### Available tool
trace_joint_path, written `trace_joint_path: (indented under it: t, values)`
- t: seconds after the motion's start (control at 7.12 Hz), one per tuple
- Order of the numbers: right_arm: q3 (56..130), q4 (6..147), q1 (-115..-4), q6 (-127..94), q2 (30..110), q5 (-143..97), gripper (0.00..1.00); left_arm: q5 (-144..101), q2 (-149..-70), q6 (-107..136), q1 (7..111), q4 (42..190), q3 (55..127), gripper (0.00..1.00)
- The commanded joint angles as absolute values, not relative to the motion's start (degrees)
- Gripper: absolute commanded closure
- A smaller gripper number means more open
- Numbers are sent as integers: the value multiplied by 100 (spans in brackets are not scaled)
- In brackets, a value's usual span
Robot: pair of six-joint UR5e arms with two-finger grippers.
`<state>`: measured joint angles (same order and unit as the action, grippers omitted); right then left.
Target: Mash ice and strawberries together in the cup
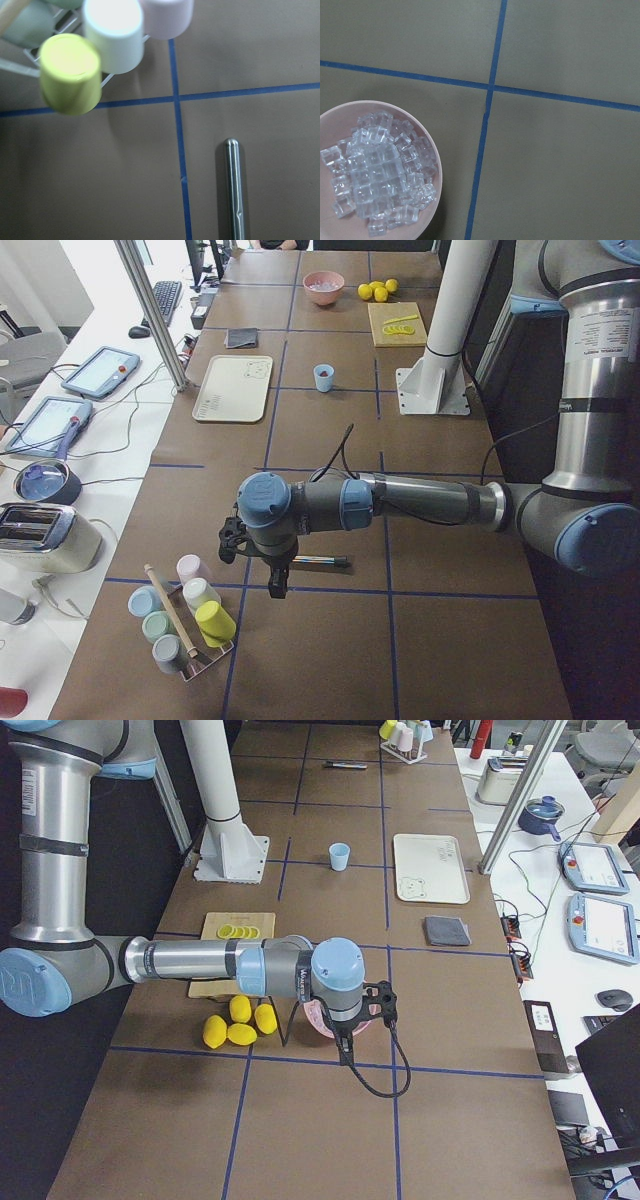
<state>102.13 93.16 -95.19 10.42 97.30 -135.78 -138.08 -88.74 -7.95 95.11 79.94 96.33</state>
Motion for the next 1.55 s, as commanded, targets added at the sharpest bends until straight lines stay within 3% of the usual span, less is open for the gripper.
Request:
trace_joint_path:
  t: [0.0, 1.4]
  values:
    - [10213, 9316, -9519, 1037, 9729, -13579, 1, -13790, -8824, -809, 9484, 8033, 9337, 0]
    - [10204, 9290, -9501, 1002, 9729, -13570, 1, -13755, -8684, -835, 9483, 8517, 9299, 0]
